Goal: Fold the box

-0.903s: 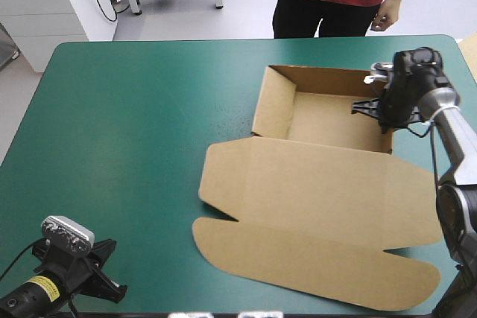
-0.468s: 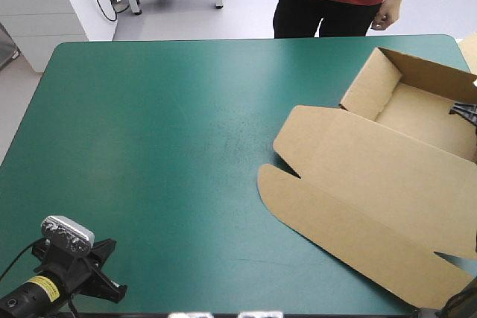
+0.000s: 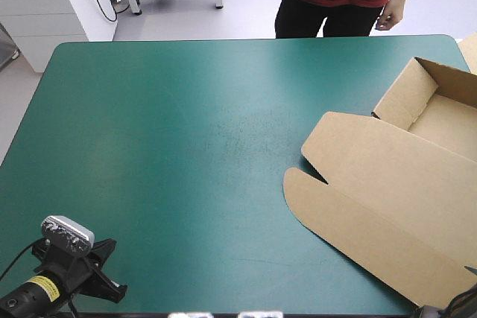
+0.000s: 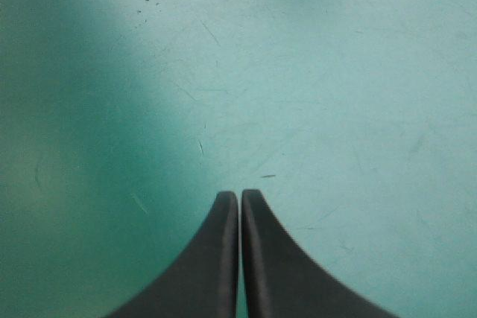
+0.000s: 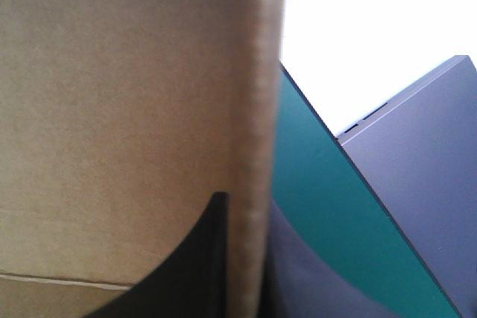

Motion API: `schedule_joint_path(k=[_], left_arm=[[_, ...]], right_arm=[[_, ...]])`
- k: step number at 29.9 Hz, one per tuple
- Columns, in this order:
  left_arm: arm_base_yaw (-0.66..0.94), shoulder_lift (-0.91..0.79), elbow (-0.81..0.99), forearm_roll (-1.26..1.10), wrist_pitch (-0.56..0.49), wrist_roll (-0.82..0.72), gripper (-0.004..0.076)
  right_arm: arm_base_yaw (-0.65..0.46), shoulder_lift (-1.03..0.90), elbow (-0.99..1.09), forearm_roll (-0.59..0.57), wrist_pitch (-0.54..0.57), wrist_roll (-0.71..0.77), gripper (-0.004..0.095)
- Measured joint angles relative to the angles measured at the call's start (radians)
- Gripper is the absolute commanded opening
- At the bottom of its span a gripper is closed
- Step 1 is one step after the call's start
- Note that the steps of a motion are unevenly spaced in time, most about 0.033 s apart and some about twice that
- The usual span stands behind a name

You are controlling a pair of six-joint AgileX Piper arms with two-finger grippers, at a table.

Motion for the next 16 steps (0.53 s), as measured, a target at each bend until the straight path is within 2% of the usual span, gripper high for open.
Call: schedule_joint_path(k=[3,6,16], left_arm=[[0.0,0.0,0.0,0.0,0.0,0.0,-0.0008],[0.0,0.0,0.0,0.0,0.0,0.0,-0.0008],[0.0,0.0,0.0,0.0,0.0,0.0,-0.0008]], right_arm=[[0.0,0.0,0.0,0.0,0.0,-0.003,0.0243],[0.0,0.0,0.0,0.003,0.001,-0.003,0.0308],[-0.001,-0.02,0.0,0.003,0.002,-0.01,0.0312]])
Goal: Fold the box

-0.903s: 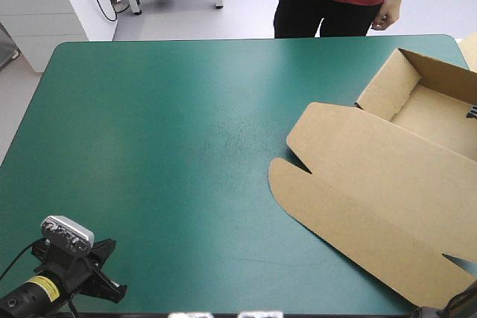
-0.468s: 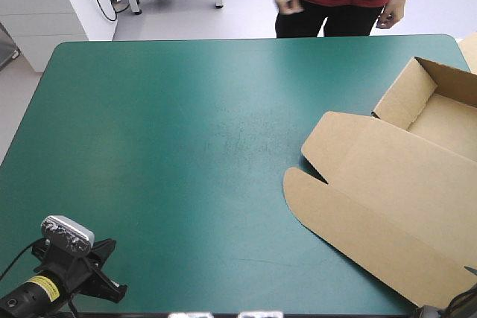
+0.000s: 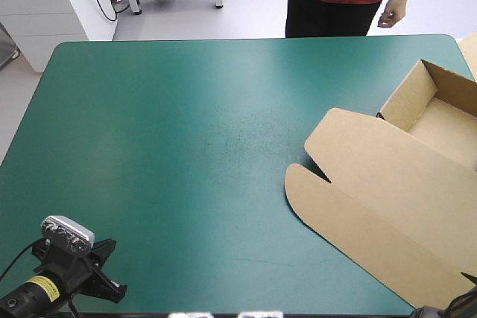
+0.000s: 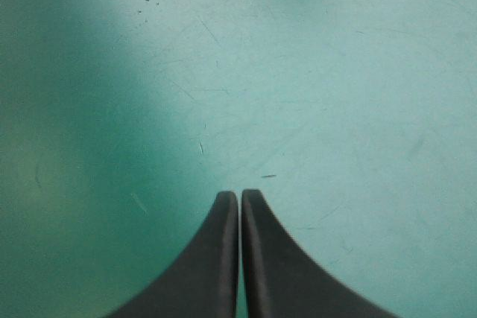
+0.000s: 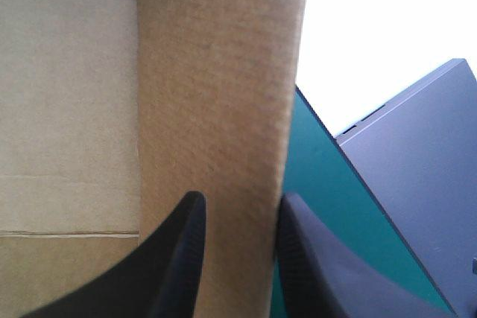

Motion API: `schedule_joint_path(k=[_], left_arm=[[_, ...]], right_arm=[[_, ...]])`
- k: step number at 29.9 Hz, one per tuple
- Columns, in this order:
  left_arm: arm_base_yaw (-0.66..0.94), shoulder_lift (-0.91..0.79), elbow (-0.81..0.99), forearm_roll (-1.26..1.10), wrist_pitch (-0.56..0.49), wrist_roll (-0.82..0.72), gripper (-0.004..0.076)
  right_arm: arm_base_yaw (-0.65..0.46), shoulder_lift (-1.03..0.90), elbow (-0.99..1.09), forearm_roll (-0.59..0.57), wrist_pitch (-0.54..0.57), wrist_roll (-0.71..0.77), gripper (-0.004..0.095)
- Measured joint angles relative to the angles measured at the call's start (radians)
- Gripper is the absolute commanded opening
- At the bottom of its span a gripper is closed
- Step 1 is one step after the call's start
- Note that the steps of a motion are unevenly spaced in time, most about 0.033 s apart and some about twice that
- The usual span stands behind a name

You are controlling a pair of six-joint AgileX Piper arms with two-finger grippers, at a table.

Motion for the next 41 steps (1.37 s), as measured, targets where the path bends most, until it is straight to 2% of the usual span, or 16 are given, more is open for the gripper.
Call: schedule_joint_path(k=[8,14,16,18,22,36,41], left_arm=[[0.0,0.0,0.0,0.0,0.0,0.001,-0.0008],[0.0,0.0,0.0,0.0,0.0,0.001,-0.0008],[0.0,0.0,0.0,0.0,0.0,0.001,-0.0008],[0.0,0.0,0.0,0.0,0.0,0.0,-0.0008],[0.0,0.0,0.0,-0.005,0.0,-0.002,-0.0008],[0.0,0.0,0.0,-0.005,0.0,-0.002,-0.0008],[0.0,0.0,0.0,-0.005,0.0,-0.002,-0.0008]], right_arm=[[0.0,-0.075,-0.001,0.041,0.001,-0.01,0.03],[0.001,-0.147,-0.001,0.293,0.004,-0.12,0.0295],[0.012,-0.18,-0.001,0.333,0.005,-0.147,0.026],[0.027,-0.22,-0.001,0.337,0.006,-0.16,0.0193],[0.072,-0.318,-0.001,0.321,0.009,-0.165,-0.0014],[0.308,-0.725,-0.004,0.315,0.014,-0.172,-0.0016],[0.377,-0.864,0.086,0.318,0.015,-0.172,-0.0016]])
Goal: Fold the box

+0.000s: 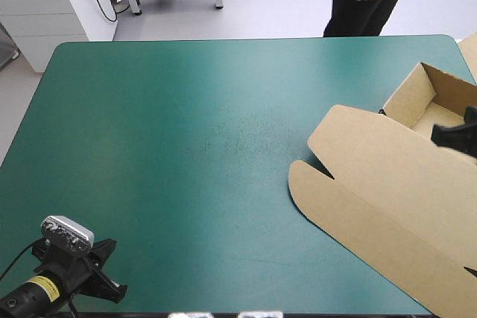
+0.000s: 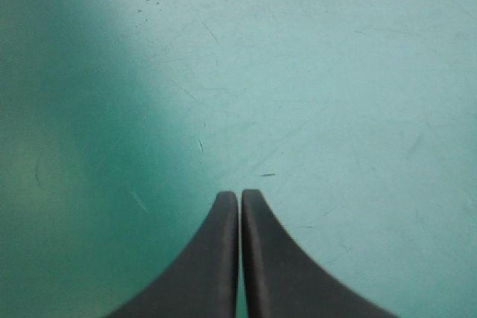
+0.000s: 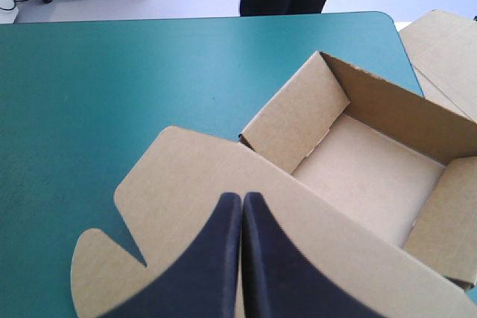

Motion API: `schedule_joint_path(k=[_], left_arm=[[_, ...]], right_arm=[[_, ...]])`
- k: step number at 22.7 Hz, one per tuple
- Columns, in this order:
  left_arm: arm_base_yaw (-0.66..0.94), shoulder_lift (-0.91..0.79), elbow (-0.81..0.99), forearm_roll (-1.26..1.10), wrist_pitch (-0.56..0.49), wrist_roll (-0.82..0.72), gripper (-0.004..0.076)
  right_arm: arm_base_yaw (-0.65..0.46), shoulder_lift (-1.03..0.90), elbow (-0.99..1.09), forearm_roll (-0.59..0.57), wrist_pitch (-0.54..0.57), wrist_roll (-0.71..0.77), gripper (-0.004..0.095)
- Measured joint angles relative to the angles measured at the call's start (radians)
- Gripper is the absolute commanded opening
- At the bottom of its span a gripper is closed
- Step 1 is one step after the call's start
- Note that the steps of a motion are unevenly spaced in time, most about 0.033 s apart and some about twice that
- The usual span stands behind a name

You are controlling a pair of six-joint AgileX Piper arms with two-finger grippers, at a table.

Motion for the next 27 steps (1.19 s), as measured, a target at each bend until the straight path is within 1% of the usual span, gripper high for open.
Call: schedule_joint_path(k=[5,6,8,9,10,11,15,21,24,27], left_arm=[[0.0,0.0,0.0,0.0,0.0,0.0,-0.0008],[0.0,0.0,0.0,-0.001,0.0,0.0,-0.0008],[0.0,0.0,0.0,-0.003,0.0,0.0,-0.0008],[0.0,0.0,0.0,-0.003,0.0,0.0,-0.0008],[0.0,0.0,0.0,-0.003,0.0,0.0,-0.0008],[0.0,0.0,0.0,-0.003,0.0,0.0,-0.0008],[0.0,0.0,0.0,-0.003,0.0,0.0,-0.0008],[0.0,0.0,0.0,-0.003,0.0,-0.001,-0.0008],[0.0,0.0,0.0,-0.003,0.0,-0.001,-0.0008],[0.0,0.0,0.0,-0.003,0.0,-0.001,-0.0008]], right_arm=[[0.011,-0.147,0.215,0.021,0.0,0.0,-0.0016],[0.011,-0.208,0.321,0.067,0.0,0.002,-0.0016],[0.012,-0.295,0.458,0.128,0.0,-0.026,-0.0016],[0.012,-0.325,0.488,0.134,0.0,-0.041,-0.0016],[0.012,-0.377,0.553,0.124,0.0,-0.079,-0.0016],[0.012,-0.396,0.575,0.114,0.0,-0.089,-0.0016],[0.012,-0.515,0.723,-0.005,0.0,-0.121,-0.0016],[0.012,-0.687,0.925,-0.014,-0.011,-0.128,-0.0016],[0.012,-0.728,0.999,-0.017,-0.016,-0.129,-0.002],[0.012,-0.741,1.01,-0.016,-0.022,-0.127,-0.002]])
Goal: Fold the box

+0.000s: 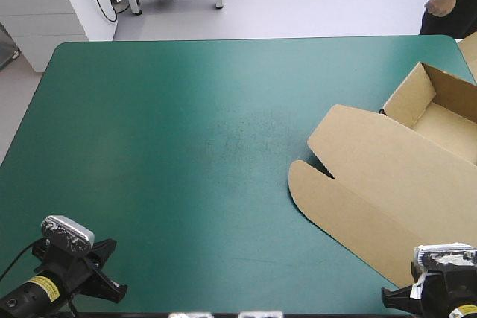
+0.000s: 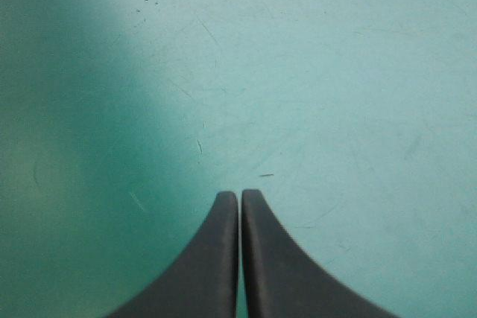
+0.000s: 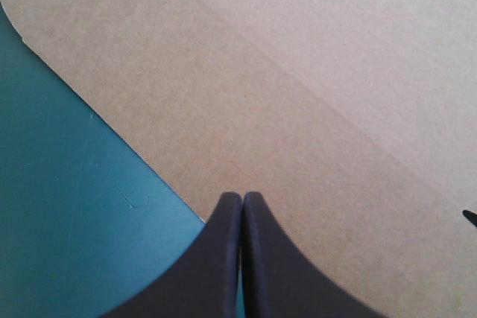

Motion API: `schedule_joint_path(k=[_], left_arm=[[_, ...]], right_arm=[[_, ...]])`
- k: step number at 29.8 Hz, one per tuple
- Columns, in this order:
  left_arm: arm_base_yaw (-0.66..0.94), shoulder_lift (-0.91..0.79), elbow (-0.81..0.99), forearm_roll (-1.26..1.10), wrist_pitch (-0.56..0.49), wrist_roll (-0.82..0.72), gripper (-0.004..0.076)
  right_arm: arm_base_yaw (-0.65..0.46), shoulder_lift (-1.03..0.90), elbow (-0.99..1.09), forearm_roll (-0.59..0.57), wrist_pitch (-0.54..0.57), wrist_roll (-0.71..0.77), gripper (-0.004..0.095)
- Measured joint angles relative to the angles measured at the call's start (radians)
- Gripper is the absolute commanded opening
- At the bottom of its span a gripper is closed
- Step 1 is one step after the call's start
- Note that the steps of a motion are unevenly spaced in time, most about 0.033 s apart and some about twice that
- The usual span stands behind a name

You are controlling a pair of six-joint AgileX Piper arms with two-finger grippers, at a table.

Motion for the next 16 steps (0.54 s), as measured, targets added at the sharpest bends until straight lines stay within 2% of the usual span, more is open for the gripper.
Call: schedule_joint_path(k=[16], left_arm=[[0.0,0.0,0.0,0.0,0.0,-0.002,-0.0008]], right_arm=[[0.0,0.0,0.012,0.0,-0.037,0.002,-0.002]])
